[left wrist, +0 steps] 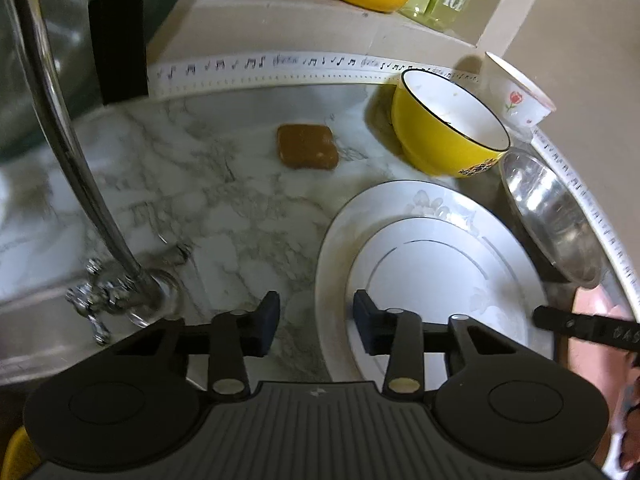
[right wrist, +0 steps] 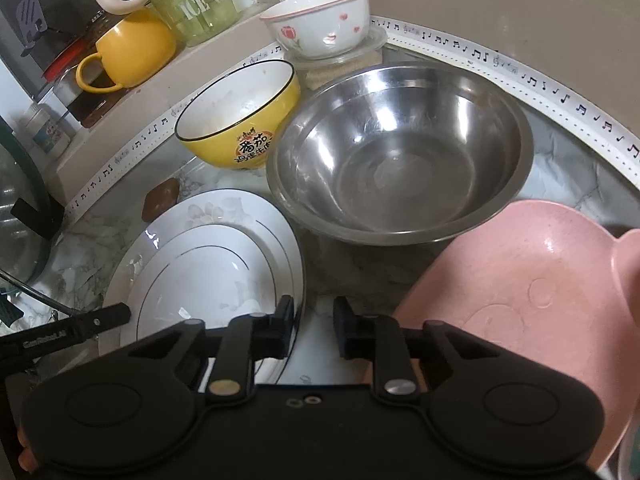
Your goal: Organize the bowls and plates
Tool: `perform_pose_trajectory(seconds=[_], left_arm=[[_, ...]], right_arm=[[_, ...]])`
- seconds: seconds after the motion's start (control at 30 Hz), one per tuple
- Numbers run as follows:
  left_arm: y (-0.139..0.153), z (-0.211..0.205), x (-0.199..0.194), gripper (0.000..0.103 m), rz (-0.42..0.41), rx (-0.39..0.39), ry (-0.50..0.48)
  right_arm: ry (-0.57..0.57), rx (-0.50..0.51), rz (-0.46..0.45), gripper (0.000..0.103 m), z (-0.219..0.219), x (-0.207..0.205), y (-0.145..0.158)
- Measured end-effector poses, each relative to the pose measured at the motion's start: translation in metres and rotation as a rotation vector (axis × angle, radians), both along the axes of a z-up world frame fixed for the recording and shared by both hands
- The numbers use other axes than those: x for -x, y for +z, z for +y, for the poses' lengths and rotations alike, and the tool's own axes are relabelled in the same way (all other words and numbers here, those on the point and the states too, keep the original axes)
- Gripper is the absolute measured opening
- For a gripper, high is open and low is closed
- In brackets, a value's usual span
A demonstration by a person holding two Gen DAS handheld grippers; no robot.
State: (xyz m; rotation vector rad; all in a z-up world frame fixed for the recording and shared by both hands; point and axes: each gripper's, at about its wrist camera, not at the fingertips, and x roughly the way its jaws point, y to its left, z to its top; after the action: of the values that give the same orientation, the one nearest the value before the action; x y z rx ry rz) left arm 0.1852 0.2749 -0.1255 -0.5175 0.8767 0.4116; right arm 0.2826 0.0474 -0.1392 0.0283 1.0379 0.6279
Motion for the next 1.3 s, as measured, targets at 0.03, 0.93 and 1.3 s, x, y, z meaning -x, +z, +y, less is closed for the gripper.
perform_pose_trajectory(seconds=[0.03, 0.93, 1.3], left_arm=[[0.0, 0.0, 0.0, 0.032, -0.003, 0.005, 0.0], [0.004, -0.044, 0.063, 0.015, 0.005, 0.063, -0.076], [0.005, -0.095, 0.11, 0.015, 0.018, 0.084, -0.147]], right_arm=[[0.005, -0.004, 0.002, 0.013, 0.001, 0.001, 0.0], [0.011, 0.018, 0.051, 0.007, -0.043, 0.067, 0.006], [-0.043, 0.004, 0.068, 0.006, -0.102, 0.126, 0.008]])
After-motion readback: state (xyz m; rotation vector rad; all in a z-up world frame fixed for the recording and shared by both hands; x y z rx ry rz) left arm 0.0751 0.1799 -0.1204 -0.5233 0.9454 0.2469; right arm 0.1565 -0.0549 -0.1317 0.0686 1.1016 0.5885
